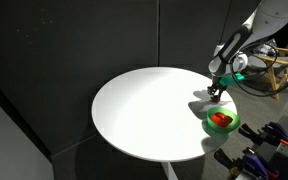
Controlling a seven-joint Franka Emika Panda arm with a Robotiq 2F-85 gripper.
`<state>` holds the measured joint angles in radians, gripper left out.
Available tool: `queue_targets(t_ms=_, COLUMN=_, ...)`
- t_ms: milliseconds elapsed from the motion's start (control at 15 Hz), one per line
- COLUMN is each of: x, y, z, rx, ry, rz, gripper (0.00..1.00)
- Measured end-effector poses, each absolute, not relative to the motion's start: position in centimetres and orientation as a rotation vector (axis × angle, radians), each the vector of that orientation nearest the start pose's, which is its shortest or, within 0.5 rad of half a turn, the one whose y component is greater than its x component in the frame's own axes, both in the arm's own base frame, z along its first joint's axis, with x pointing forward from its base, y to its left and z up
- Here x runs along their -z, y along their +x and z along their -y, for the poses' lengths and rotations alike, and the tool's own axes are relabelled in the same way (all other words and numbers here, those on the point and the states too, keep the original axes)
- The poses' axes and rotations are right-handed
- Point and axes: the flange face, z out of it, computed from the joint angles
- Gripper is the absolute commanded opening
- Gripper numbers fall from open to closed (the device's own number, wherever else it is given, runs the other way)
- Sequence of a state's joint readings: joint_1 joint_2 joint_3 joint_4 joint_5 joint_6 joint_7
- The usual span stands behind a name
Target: Put the plum in the bowl
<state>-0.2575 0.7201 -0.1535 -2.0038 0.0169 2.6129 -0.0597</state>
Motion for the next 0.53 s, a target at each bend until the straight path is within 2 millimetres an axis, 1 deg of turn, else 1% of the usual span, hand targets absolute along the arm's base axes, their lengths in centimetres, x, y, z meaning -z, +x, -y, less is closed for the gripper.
queue_targets(t_ms=533, x=-8.88, y=53.19, z=23.52, rx=-0.190, ry=-3.164, rz=-0.528, gripper=0.33)
